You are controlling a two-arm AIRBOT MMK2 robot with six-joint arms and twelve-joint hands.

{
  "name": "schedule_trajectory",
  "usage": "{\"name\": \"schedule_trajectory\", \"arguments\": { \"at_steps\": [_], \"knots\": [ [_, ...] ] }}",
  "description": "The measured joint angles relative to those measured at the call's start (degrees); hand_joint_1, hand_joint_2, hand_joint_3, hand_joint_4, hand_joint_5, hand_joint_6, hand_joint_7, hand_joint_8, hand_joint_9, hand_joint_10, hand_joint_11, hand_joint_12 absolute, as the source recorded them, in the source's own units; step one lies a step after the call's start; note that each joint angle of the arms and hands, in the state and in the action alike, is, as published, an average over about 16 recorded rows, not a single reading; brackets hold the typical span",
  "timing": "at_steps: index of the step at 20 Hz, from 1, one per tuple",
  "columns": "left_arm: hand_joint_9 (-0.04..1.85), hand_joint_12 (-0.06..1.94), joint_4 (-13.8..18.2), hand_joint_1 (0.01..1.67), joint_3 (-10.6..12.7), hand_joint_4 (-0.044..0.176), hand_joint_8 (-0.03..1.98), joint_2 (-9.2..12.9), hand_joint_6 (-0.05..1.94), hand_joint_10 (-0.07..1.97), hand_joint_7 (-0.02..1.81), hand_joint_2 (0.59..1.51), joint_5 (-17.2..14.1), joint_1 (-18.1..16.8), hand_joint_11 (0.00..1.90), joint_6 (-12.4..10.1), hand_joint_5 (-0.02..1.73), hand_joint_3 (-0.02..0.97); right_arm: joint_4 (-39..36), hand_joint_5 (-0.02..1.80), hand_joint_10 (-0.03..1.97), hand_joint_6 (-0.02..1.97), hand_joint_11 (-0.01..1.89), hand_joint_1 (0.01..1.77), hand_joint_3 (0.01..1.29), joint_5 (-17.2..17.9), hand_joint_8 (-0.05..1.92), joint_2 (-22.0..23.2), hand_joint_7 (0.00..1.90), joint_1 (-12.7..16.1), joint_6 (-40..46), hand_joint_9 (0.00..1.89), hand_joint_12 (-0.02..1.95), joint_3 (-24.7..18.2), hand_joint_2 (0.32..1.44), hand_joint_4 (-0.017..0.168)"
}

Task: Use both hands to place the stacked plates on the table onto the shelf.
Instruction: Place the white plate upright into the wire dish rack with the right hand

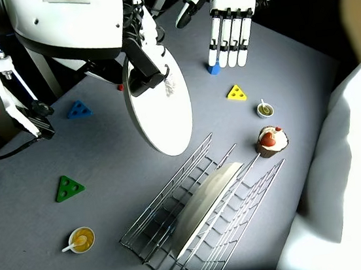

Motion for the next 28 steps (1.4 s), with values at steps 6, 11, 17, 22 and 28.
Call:
{"name": "schedule_trajectory", "arguments": {
  "at_steps": [6, 11, 17, 22, 28],
  "knots": [
    [0.19, 0.01, 1.1, 0.02, -2.9, 0.000, 0.01, 1.0, 0.00, 0.01, 0.20, 1.002, -0.6, -0.2, 0.17, 0.0, 0.17, 0.009, -1.5, 0.91, 0.58, 0.89, 0.94, 1.43, 0.01, 1.9, 0.56, -0.3, 1.09, -0.3, -0.2, 1.20, 1.32, 0.6, 0.95, -0.009],
    [0.19, 0.01, -0.3, 0.02, -4.9, 0.000, 0.01, 1.5, 0.00, 0.01, 0.20, 1.000, -1.4, 0.4, 0.18, 0.8, 0.17, 0.009, -1.5, 0.91, 0.59, 0.89, 0.94, 1.43, 0.01, 3.2, 0.57, -0.5, 1.09, -1.0, -1.0, 1.21, 1.31, 1.0, 0.95, -0.009],
    [0.19, 0.01, -3.3, 0.01, -6.8, 0.000, 0.01, 1.7, 0.00, 0.01, 0.20, 1.001, -1.8, 1.4, 0.18, 2.8, 0.17, 0.009, -1.2, 0.91, 0.61, 0.89, 0.94, 1.43, 0.01, 4.4, 0.58, -0.7, 1.08, -1.7, -1.9, 1.20, 1.31, 1.4, 0.95, -0.009],
    [0.19, 0.01, -5.5, 0.01, -8.8, 0.000, 0.01, 1.7, 0.00, 0.01, 0.20, 1.003, -0.9, 1.3, 0.18, 5.2, 0.16, 0.009, -0.7, 0.91, 0.61, 0.89, 0.95, 1.43, 0.01, 5.0, 0.56, -0.7, 1.09, -2.2, -2.5, 1.19, 1.30, 1.7, 0.95, -0.009],
    [0.19, 0.01, -7.5, 0.01, -11.3, 0.000, 0.01, 1.6, 0.00, 0.02, 0.20, 1.004, 1.1, 0.6, 0.18, 7.6, 0.16, 0.009, 0.3, 0.92, 0.62, 0.89, 0.95, 1.43, 0.01, 5.2, 0.52, -0.7, 1.11, -2.5, -3.0, 1.18, 1.28, 2.2, 0.95, -0.009]
  ]
}}
